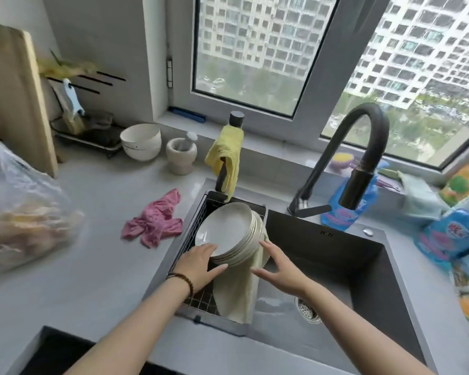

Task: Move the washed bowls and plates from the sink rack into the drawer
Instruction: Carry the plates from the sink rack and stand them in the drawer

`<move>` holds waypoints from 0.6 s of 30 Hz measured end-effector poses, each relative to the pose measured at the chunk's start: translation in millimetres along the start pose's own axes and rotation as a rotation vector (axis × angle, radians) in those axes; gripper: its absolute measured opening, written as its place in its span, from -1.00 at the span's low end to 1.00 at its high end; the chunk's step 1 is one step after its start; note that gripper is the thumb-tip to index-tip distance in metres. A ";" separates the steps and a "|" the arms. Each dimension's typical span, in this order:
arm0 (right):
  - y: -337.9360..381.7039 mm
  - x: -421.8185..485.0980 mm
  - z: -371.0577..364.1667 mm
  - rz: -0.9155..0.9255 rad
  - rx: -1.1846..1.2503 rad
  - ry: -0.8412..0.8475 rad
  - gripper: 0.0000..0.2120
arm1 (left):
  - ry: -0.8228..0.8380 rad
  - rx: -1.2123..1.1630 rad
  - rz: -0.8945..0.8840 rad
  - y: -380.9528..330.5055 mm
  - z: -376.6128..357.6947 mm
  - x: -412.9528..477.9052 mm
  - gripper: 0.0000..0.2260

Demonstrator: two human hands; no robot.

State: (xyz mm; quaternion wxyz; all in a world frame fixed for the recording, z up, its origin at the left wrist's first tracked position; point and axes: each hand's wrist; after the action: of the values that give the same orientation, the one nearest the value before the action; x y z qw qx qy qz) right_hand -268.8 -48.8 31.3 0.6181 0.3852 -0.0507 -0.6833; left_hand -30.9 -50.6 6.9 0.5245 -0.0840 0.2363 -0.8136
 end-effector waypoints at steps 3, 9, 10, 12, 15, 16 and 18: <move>-0.2 31.6 -1.4 -0.010 -0.049 -0.012 -0.21 | 0.044 -0.018 -0.026 9.8 -7.5 38.3 -0.41; -8.9 71.5 -4.0 0.038 -0.176 -0.023 -0.22 | 0.088 -0.120 -0.030 13.2 -23.4 83.5 -0.52; -10.6 75.6 -4.5 0.050 -0.188 -0.030 -0.22 | 0.096 -0.147 -0.031 13.9 -26.3 88.2 -0.56; -14.8 79.7 -6.0 0.068 -0.210 -0.040 -0.23 | 0.086 -0.216 -0.038 14.4 -30.5 92.2 -0.63; -21.2 82.2 -7.6 0.095 -0.234 -0.045 -0.24 | 0.056 -0.265 -0.062 14.9 -35.2 93.0 -0.65; -22.4 82.4 -8.1 0.100 -0.238 -0.045 -0.24 | 0.045 -0.264 -0.072 14.7 -36.4 92.4 -0.65; -23.2 82.1 -8.8 0.102 -0.245 -0.036 -0.23 | 0.019 -0.257 -0.087 14.5 -38.7 91.1 -0.66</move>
State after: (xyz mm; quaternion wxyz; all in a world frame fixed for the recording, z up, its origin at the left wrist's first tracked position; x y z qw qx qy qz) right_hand -277.3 -112.4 -25.6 0.6935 0.2912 0.0025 -0.6590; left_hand -73.7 -125.5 -43.9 0.4712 -0.1529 0.3398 -0.7995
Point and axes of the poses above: each hand's wrist, its own x-axis towards the middle knuckle, its own z-axis out of the back of the hand, y = z × x, and after that the axes turned 13 degrees about -z, right-handed
